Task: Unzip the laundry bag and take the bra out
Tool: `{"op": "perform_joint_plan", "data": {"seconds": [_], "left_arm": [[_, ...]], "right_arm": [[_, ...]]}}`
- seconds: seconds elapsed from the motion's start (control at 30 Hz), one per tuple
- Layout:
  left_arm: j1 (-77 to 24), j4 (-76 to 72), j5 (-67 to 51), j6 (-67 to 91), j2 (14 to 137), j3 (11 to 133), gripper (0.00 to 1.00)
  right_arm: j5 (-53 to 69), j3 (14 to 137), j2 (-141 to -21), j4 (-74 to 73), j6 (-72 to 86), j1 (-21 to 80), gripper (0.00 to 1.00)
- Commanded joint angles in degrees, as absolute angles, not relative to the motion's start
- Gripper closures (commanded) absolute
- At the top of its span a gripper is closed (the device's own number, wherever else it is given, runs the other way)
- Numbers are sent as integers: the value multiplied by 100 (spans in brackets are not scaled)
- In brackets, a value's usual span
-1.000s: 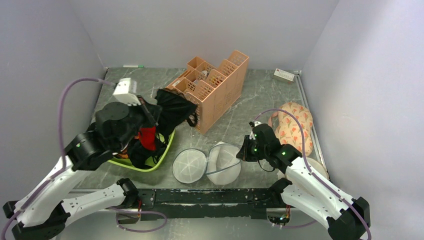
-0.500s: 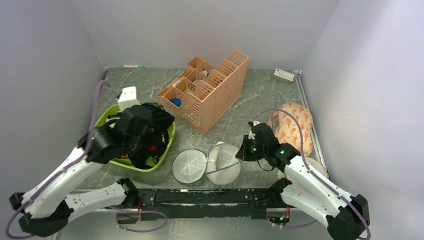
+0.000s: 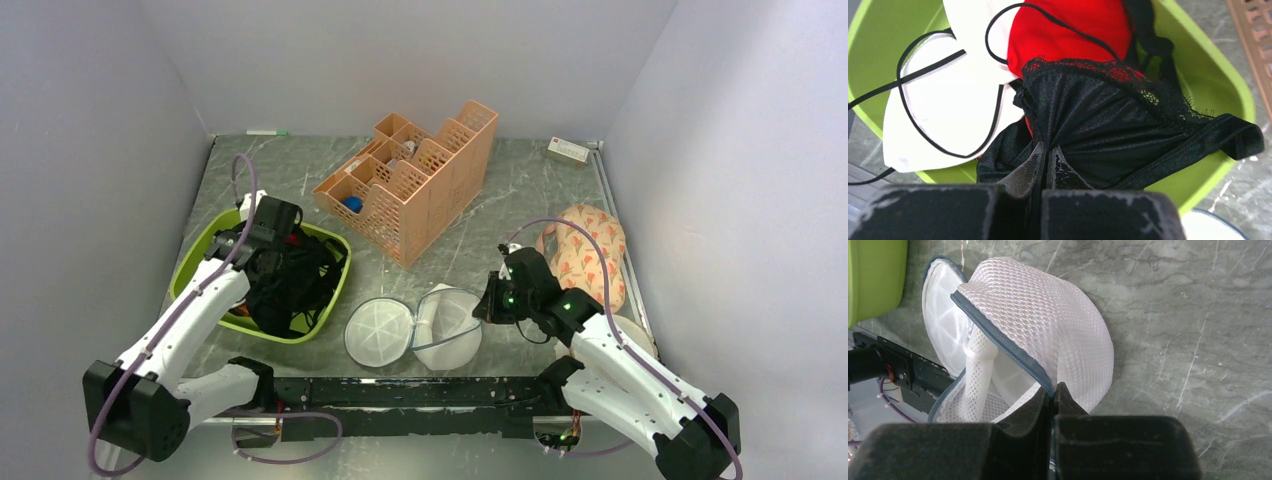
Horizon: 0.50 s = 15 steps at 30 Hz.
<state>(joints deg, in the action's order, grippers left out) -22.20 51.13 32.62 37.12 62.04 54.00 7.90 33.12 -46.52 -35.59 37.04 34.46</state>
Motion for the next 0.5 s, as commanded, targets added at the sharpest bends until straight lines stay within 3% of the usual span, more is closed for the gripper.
{"op": "perform_joint_plan", "data": {"seconds": [0.0,0.37,0.47], "left_arm": [[-1491,4283,2467,3238,6286,5079,93],[-578,3993,2080,3124,6764,5012,93],[-571,4265,1901,3132,6711,5221,85]], "right_arm": [[702,3445,-4567,-3696,3639,3453,100],[718,3443,-4604,-3652,3621,3452,100],[716,3410,-4573,-3649,3634,3454,100]]}}
